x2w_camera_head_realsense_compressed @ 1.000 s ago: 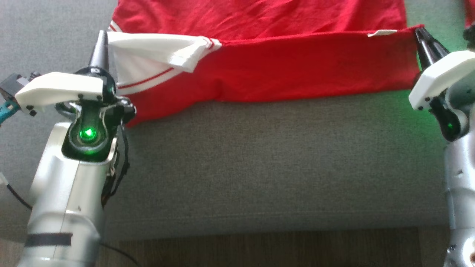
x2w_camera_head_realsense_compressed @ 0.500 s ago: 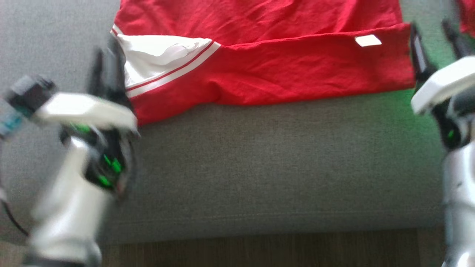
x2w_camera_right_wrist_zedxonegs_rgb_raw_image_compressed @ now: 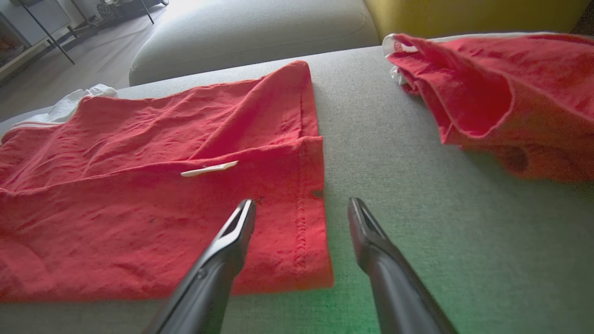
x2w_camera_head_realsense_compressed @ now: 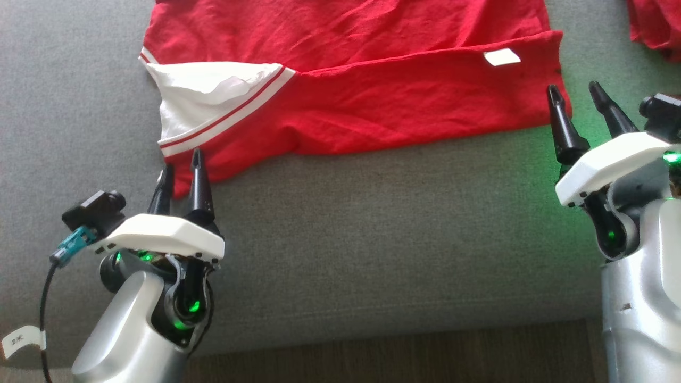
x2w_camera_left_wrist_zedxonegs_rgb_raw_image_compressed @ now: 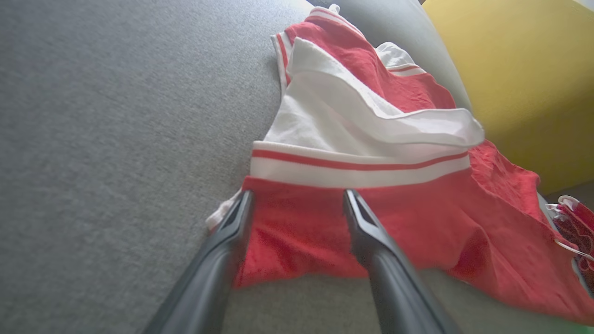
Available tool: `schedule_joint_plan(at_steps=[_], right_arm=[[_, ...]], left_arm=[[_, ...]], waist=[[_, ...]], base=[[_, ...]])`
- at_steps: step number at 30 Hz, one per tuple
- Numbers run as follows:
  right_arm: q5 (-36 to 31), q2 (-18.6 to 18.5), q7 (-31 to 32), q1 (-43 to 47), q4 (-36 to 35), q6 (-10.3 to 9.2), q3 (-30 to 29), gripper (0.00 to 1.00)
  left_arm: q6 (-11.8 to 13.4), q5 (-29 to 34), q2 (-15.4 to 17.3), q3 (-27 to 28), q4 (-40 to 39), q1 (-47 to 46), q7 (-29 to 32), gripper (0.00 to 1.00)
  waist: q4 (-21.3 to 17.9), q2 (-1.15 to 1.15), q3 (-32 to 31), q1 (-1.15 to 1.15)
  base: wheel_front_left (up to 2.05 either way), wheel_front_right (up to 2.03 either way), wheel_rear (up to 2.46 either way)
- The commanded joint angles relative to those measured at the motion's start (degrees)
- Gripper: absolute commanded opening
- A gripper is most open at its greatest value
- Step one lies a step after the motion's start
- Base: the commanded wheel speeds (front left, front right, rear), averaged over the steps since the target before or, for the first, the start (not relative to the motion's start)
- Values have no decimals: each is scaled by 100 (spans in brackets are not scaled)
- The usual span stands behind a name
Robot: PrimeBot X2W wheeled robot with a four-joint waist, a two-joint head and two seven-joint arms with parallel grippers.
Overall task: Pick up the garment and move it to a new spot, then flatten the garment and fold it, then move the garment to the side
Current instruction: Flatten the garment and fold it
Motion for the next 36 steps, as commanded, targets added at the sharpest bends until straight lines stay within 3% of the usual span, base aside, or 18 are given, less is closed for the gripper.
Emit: schedule_joint_plan(at_steps=[1,9,17,27,36], right_arm=[[39,54,-15,28,-184,-2,102,100],[12,84,77,116,161,-2,63,100],[107,89,46,130,382,-2,22,100],[177,90,29,70,431,-2,83,100],[200,90,55,-9,420,-2,122,100]], left_arm=[[98,9,195,144,1,49,95,100],[449,457,388,-199,-154,256,198,100],[1027,1063,708,-602,-723,530,422,100],[1195,1289,639,-640,-908,360,282,100],[1106,1471,541,-736,-203,-59,196,100]], waist=[[-13,0,-18,1],[35,0,-236,1],[186,0,-387,1],[155,0,-308,1],[66,0,-185,1]], base=[[0,0,0],[0,0,0],[0,0,0],[0,0,0],[0,0,0]])
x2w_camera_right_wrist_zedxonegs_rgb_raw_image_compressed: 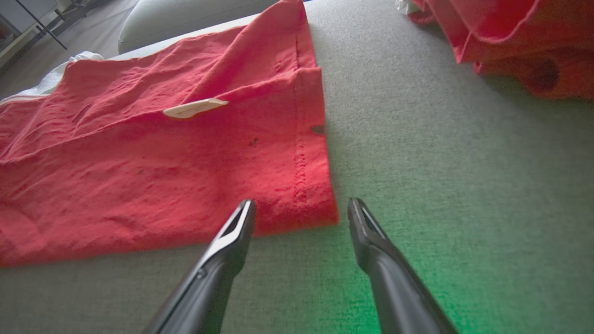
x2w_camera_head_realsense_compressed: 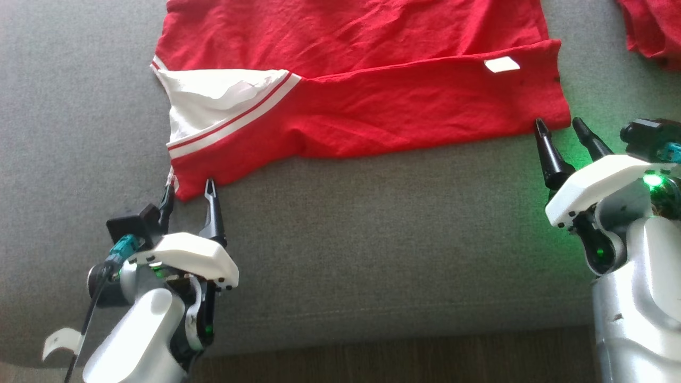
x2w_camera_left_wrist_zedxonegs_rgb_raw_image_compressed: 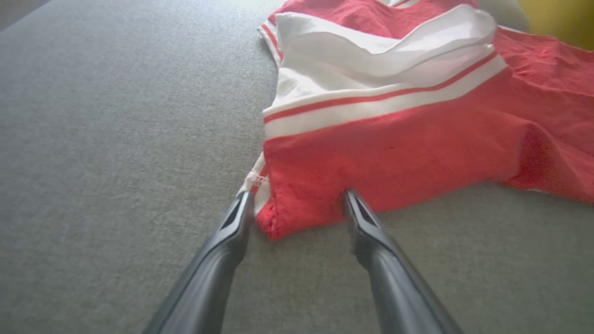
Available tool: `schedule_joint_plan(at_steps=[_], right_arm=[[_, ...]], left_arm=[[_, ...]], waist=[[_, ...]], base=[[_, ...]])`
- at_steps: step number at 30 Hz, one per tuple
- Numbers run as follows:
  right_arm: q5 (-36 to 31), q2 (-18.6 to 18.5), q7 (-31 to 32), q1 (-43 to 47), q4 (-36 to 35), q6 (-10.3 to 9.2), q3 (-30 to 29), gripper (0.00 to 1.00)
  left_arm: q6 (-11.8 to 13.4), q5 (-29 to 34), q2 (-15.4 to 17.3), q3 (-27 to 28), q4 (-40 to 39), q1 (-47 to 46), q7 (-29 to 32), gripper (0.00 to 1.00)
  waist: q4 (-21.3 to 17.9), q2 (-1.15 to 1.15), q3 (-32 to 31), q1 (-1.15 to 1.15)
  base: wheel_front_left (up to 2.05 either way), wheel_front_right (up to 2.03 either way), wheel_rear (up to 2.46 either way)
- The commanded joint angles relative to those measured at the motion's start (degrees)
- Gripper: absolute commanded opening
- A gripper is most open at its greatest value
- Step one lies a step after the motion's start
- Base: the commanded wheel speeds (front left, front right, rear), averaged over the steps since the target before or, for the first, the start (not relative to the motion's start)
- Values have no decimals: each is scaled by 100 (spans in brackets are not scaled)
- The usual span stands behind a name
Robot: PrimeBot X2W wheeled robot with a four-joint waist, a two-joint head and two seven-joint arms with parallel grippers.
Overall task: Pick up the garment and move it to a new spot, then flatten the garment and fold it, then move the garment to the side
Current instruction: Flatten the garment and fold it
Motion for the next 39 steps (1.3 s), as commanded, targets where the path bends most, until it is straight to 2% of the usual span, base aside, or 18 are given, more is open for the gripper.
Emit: schedule_joint_plan(at_steps=[1,2,4,5,6,9,13,14,15,17,19,20,29,39], right_arm=[[51,65,8,-160,-183,-2,133,100],[48,65,17,-169,-183,-2,133,100],[40,65,36,-191,-173,-2,129,100],[37,65,53,-205,-155,-2,135,100],[50,65,69,-225,-130,-2,146,100],[135,65,77,-316,2,-2,157,99],[178,65,98,-393,271,-2,150,85],[145,65,90,-397,327,-2,133,78],[110,65,87,-395,381,-2,112,60],[27,65,81,-382,461,-2,67,35],[-36,65,69,-348,485,-2,21,2],[-82,65,55,-329,475,-2,-21,0],[-216,-14,147,34,-45,-2,-314,0],[118,-159,559,762,-814,-2,-396,0]], left_arm=[[-35,33,71,132,-6,-169,-51,100],[-55,22,54,125,70,-189,-49,100],[-100,4,36,96,189,-218,-25,47],[-133,-6,27,85,226,-229,-27,27],[-169,-2,32,64,256,-238,-30,0],[-230,30,62,42,280,-255,-66,0],[-290,79,102,20,255,-257,-113,0],[-297,88,108,15,241,-253,-121,0],[-300,93,113,14,230,-250,-127,0],[-306,100,130,14,218,-243,-137,0],[-304,108,139,15,201,-235,-146,0],[-299,117,145,10,189,-231,-150,0],[-356,133,369,-20,-108,-81,-104,0],[-96,124,748,-132,-1094,530,284,0]], waist=[[-9,0,14,0],[-11,0,19,0],[-5,0,24,0],[3,0,21,0],[14,0,17,0],[64,0,-13,0],[171,0,-77,0],[197,0,-94,0],[223,0,-109,0],[260,0,-135,0],[283,0,-154,0],[291,0,-162,0],[227,0,-244,0],[211,0,-327,0]], base=[[0,0,0],[0,0,0],[0,0,0],[0,0,0],[0,0,0],[0,0,0],[0,0,0],[0,0,0],[0,0,0],[0,0,0],[0,0,0],[0,0,0],[0,0,0],[0,0,0]])
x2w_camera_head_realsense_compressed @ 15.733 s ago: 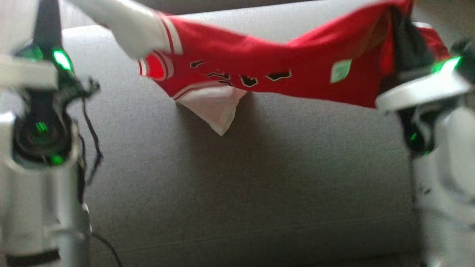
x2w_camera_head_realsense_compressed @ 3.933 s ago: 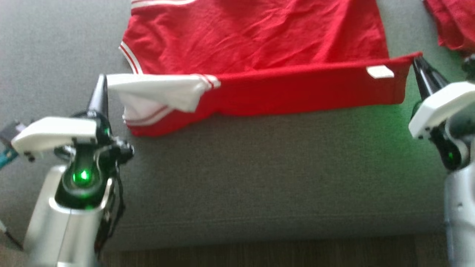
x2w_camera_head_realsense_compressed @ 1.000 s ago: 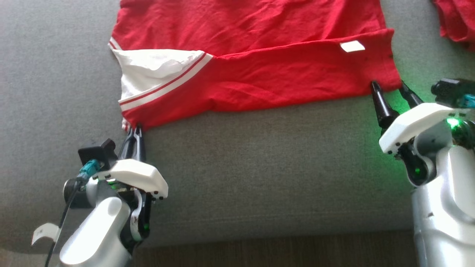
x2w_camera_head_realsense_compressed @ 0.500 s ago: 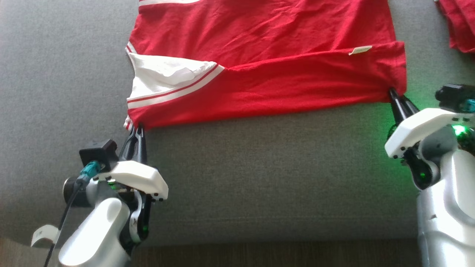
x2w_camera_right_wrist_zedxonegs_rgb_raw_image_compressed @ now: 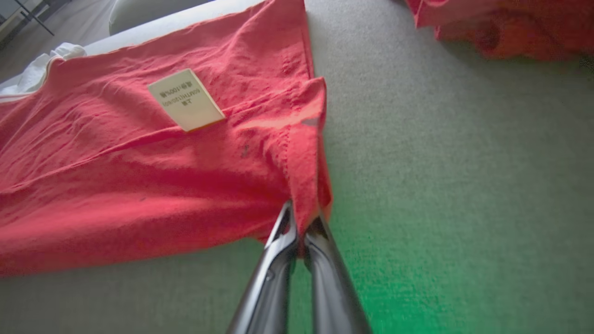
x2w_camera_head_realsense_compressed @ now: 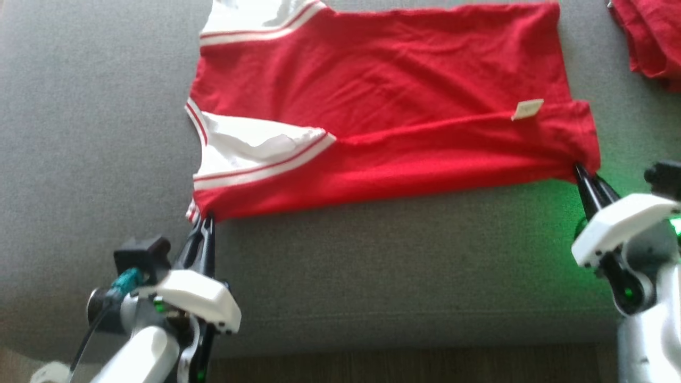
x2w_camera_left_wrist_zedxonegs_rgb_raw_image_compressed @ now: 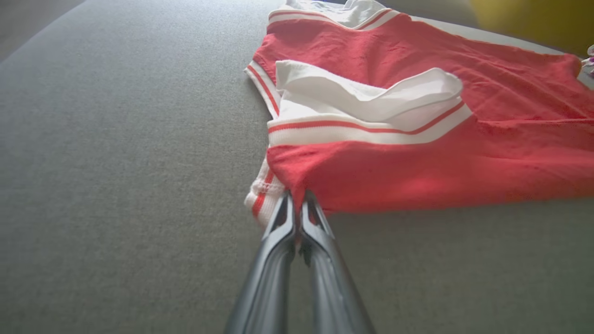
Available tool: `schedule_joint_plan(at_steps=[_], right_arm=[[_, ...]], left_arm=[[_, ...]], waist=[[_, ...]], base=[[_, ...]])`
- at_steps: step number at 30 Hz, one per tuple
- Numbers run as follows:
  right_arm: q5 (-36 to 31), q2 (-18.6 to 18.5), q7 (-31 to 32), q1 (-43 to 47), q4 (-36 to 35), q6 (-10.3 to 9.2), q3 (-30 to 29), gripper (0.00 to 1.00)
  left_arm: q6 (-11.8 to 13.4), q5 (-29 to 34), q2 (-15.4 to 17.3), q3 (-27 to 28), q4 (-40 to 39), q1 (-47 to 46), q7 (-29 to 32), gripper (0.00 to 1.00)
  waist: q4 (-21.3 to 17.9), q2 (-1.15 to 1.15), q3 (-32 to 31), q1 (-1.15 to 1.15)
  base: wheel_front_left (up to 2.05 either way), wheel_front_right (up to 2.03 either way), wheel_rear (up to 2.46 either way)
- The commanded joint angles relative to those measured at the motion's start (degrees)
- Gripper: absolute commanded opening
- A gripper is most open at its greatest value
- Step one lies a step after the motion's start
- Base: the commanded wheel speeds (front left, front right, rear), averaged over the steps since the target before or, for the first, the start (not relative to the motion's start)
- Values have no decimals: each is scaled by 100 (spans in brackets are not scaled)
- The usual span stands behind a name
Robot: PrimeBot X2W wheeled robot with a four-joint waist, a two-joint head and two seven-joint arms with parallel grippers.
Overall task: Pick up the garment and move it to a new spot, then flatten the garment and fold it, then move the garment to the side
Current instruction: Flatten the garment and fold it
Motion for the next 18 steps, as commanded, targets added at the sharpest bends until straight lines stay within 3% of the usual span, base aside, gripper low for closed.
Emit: schedule_joint_plan(at_steps=[1,11,17,18], right_arm=[[76,-140,83,129,-340,-2,38,0],[185,-302,703,1336,-1564,-2,-243,0],[178,-297,925,1620,-1914,-2,-148,0],[150,-315,942,1632,-1931,-2,-102,15]], left_arm=[[78,17,252,190,-300,46,25,0],[310,-137,661,114,-1207,681,519,0],[419,-244,774,-35,-1440,829,989,0],[442,-253,776,-50,-1457,837,1043,0]], waist=[[8,0,-21,0],[41,0,-81,0],[-41,0,-87,0],[-55,0,-99,0]], base=[[0,0,0],[0,0,0],[0,0,0],[0,0,0]])
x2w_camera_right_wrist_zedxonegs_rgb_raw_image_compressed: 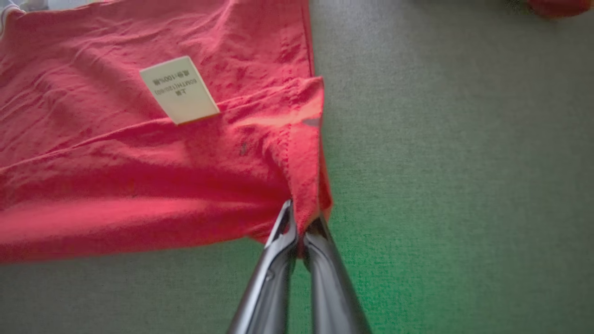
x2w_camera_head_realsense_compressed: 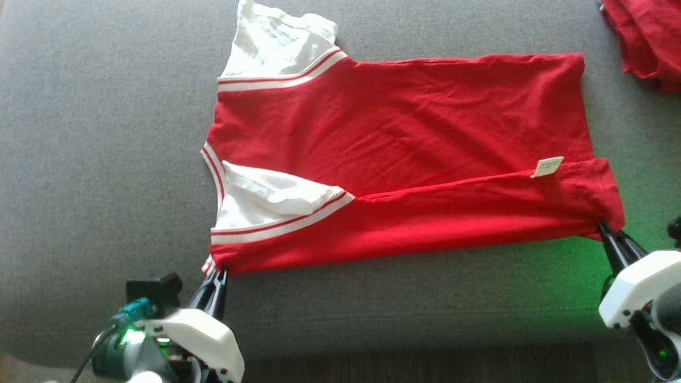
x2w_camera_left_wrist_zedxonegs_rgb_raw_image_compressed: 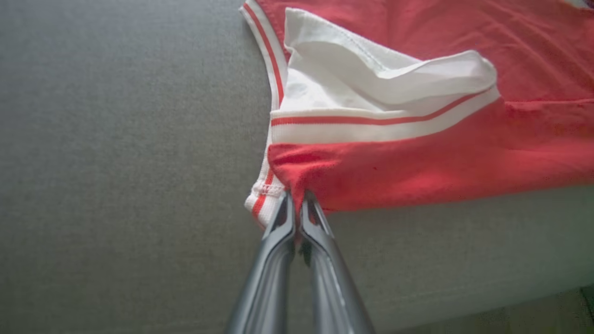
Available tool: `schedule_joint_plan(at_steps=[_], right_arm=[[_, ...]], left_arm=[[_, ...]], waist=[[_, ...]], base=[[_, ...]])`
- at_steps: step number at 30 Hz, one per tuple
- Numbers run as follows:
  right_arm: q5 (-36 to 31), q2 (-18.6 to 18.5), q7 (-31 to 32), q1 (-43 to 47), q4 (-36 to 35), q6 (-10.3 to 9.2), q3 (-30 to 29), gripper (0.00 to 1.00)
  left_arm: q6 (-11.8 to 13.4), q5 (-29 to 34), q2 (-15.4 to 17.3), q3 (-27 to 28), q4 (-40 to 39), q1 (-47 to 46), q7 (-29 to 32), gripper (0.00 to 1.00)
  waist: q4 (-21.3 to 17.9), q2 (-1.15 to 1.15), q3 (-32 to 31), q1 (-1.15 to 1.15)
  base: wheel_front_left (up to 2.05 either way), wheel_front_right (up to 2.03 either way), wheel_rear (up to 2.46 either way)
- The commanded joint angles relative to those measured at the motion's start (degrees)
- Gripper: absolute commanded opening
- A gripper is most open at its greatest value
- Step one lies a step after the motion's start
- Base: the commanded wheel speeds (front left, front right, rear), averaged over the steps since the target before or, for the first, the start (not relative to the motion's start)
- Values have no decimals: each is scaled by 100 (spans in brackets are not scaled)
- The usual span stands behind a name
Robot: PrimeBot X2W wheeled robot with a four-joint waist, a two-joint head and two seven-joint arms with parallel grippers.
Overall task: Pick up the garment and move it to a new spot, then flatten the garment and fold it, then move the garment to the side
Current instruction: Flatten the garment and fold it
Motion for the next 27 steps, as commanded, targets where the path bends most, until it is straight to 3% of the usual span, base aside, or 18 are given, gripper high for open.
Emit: schedule_joint_plan(at_steps=[1,2,3,4,5,9,16,22,27], right_arm=[[-32,-152,22,4,-239,-3,143,38],[-25,-139,22,-2,-242,-3,162,61],[8,-108,20,-16,-252,-3,165,100],[33,-84,16,-34,-270,-3,151,100],[38,-76,10,-48,-295,-3,132,100],[63,-109,-36,-116,-441,-3,0,100],[-24,2,-249,-317,-911,-3,59,100],[-125,74,-470,-658,-823,-3,447,100],[-195,44,-632,-1031,-681,-3,743,100]], left_arm=[[70,-46,190,171,-201,-57,41,2],[93,-52,190,162,-211,-55,81,33],[108,-58,192,150,-222,-54,119,50],[111,-68,198,132,-238,-56,168,96],[122,-80,206,129,-259,-61,210,100],[212,-100,303,226,-402,-88,284,100],[79,-101,649,709,-936,-827,390,100],[-276,87,788,831,-680,-2201,783,100],[-935,104,576,715,262,-3730,1177,100]], waist=[[-27,0,-25,0],[-42,0,-38,0],[-56,0,-50,0],[-69,0,-59,0],[-81,0,-65,0],[-145,0,-90,0],[-227,0,-31,0],[-284,0,190,0],[-361,0,526,0]], base=[[0,0,0],[0,0,0],[0,0,0],[0,0,0],[0,0,0],[0,0,0],[0,0,0],[0,0,0],[0,0,0]])
